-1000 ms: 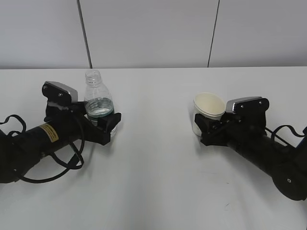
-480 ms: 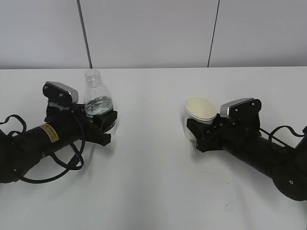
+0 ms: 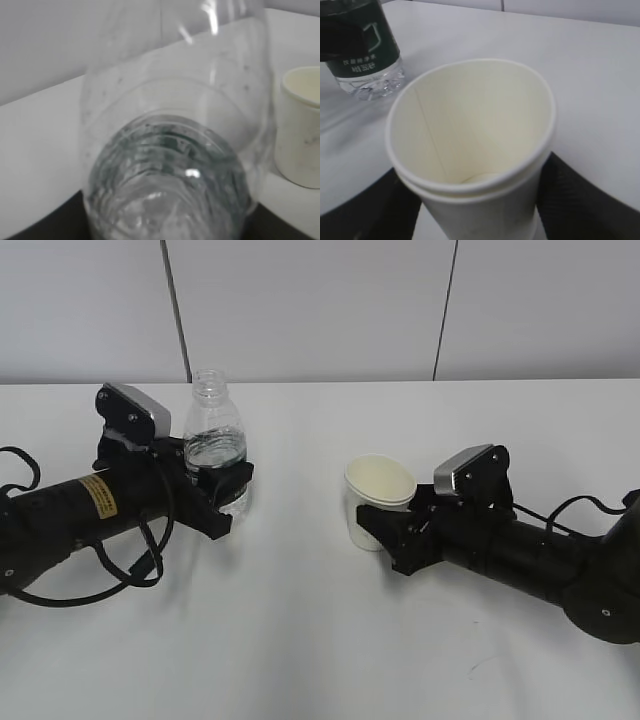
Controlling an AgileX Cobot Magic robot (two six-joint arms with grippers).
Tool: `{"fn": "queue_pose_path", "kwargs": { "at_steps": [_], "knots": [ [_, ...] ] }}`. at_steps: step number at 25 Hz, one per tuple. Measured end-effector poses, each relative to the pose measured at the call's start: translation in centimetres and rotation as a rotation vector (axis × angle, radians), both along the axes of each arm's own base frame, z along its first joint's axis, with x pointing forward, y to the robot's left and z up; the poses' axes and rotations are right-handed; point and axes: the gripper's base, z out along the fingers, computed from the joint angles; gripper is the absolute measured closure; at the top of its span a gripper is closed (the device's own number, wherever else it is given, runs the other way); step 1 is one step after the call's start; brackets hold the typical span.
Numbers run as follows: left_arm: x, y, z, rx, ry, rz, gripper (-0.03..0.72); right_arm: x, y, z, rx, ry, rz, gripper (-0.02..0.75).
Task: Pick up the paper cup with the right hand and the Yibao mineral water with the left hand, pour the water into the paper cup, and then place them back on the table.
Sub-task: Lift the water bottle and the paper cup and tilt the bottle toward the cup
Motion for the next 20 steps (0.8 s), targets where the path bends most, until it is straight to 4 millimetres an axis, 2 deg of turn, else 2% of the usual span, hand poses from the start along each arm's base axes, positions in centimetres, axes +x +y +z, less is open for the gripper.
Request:
{"fn": "queue_pose_path", "kwargs": {
  "at_steps": [8,20],
  "knots": [
    [-0.5,0.1,1.4,0.127,0.008,-0.047,0.334,0.3,0.8,0.2,0.015,0.023,0.087,0.22],
    [-0.7,0.2,2.8,0.346,0.036,-0.065,0.335,2.2,2.0,1.1,0.03,0.067,0.206,0.22]
  ]
}}
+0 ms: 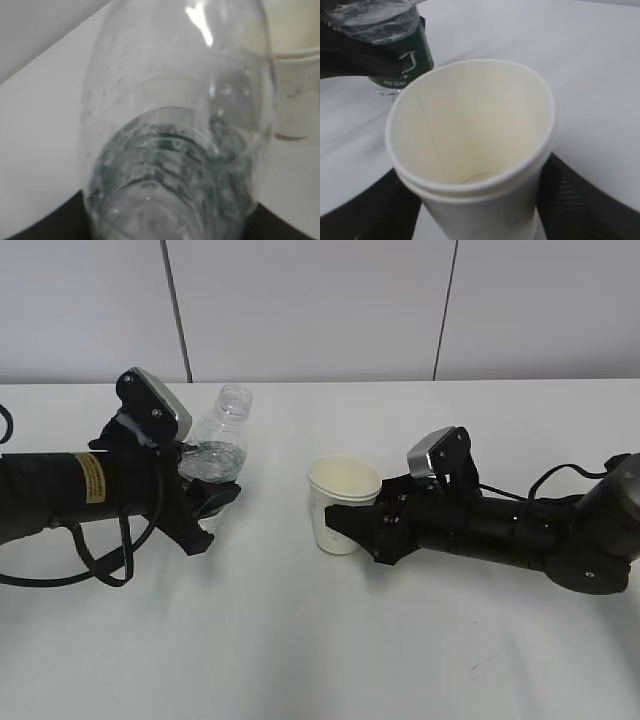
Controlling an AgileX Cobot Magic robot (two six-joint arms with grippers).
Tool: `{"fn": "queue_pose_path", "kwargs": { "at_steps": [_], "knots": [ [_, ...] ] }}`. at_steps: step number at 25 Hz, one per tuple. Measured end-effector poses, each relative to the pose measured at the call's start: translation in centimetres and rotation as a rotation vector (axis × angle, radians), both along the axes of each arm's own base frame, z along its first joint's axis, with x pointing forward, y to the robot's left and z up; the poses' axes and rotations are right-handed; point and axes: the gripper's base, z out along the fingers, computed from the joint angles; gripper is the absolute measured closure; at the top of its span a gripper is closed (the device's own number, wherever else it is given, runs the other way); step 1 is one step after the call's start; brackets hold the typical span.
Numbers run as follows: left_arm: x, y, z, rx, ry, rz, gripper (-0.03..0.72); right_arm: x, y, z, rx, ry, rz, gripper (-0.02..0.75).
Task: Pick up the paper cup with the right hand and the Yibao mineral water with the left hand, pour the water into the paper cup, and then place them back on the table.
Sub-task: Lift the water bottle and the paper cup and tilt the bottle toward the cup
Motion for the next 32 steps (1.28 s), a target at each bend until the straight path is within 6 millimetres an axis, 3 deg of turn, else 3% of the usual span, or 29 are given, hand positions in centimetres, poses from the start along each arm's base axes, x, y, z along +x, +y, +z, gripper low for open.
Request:
{"fn": "queue_pose_path", "kwargs": {
  "at_steps": [12,19,32],
  "knots": [
    [1.0,-1.3,1.2,0.218,0.0,-0.003,0.335,1.9,2.1,1.0,-0.033,-0.003,0.086,0.222],
    [1.6,-2.0,3.0,0.346,-0.023,0.022,0.335,2.4,2.2,1.3,-0.037,-0.003,0.082,0.223],
    [2.0,-3.2,4.3,0.548,-0.062,0.026,0.365,2.4,2.1,1.1,-0.057,0.009,0.073,0.224]
  ]
}}
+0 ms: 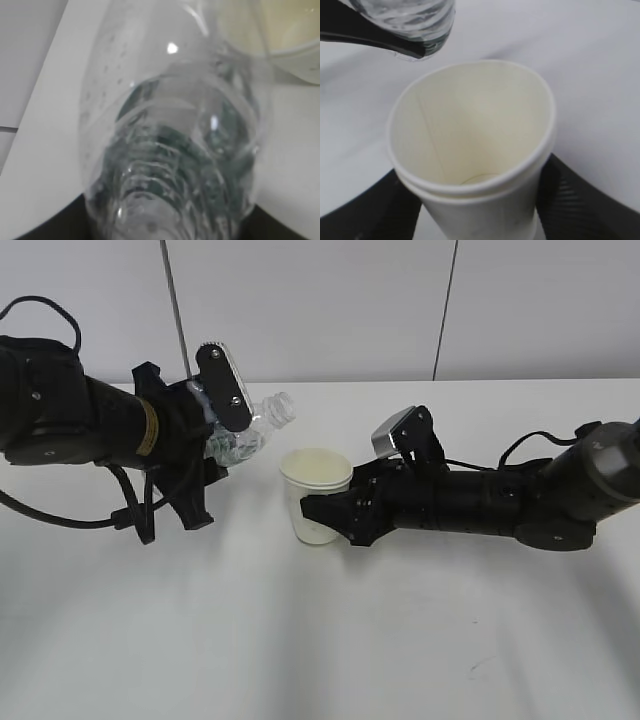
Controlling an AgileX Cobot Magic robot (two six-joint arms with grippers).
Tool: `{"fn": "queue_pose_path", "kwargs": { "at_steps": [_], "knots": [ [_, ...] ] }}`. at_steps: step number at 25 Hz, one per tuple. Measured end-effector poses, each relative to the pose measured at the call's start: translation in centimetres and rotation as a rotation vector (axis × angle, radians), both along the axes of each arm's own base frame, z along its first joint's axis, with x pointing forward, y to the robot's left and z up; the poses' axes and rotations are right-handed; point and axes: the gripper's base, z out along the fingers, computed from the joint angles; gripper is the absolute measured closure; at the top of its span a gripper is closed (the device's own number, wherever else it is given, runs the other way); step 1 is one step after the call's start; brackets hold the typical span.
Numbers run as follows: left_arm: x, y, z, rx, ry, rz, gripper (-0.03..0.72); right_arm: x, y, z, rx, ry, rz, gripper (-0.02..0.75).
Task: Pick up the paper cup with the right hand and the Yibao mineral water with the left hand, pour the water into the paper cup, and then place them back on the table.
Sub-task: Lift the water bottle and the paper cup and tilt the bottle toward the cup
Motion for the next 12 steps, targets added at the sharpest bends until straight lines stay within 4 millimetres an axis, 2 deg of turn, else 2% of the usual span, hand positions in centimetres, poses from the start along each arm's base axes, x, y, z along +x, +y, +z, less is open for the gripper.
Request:
{"fn": "queue_pose_path", "kwargs": {
  "at_steps": [12],
  "knots": [
    [-0.04,0.35,-0.11,0.096,-0.013,-0.011,0.368,0.37,0.31,0.46,0.006,0.008,0.034,0.224]
  ]
}}
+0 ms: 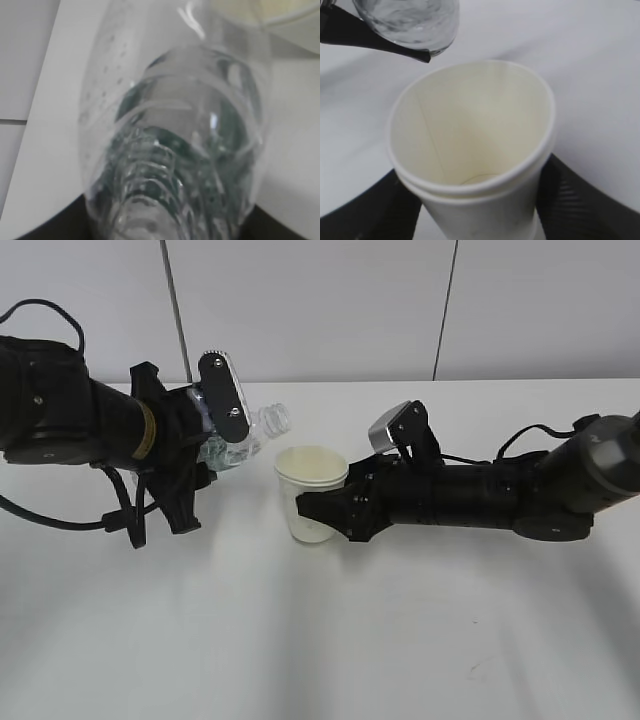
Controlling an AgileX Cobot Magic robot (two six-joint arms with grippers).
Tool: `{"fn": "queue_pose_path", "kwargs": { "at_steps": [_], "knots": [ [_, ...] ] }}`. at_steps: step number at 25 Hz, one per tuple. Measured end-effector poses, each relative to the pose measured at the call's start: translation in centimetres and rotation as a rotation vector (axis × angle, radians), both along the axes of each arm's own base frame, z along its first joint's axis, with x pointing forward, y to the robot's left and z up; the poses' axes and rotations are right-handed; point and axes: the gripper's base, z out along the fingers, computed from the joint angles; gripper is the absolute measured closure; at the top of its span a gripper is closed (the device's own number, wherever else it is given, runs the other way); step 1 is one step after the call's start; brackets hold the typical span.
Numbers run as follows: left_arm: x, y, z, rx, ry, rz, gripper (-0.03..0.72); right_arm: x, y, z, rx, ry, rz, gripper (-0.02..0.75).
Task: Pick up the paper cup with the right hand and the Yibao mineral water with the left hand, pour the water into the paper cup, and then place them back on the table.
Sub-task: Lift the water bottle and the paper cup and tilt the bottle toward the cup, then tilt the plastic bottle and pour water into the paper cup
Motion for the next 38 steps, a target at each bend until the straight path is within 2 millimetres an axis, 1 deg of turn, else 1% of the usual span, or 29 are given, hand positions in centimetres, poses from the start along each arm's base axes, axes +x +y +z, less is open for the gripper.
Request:
{"fn": "queue_pose_path", "kwargs": {
  "at_steps": [3,10,17,38],
  "knots": [
    [0.0,0.2,0.0,0.031,-0.005,-0.002,0.369,-0.1,0.2,0.0,0.001,0.002,0.014,0.224],
    [0.1,0.3,0.0,0.062,-0.013,-0.009,0.37,-0.3,1.5,0.3,0.001,-0.014,0.056,0.225],
    [0.1,0.4,0.0,0.091,-0.027,-0.028,0.37,-0.1,1.6,0.5,-0.006,-0.019,0.054,0.225],
    [0.4,0.8,0.2,0.224,-0.083,-0.098,0.37,-0.2,1.6,0.4,-0.013,-0.014,0.062,0.225]
  ]
}}
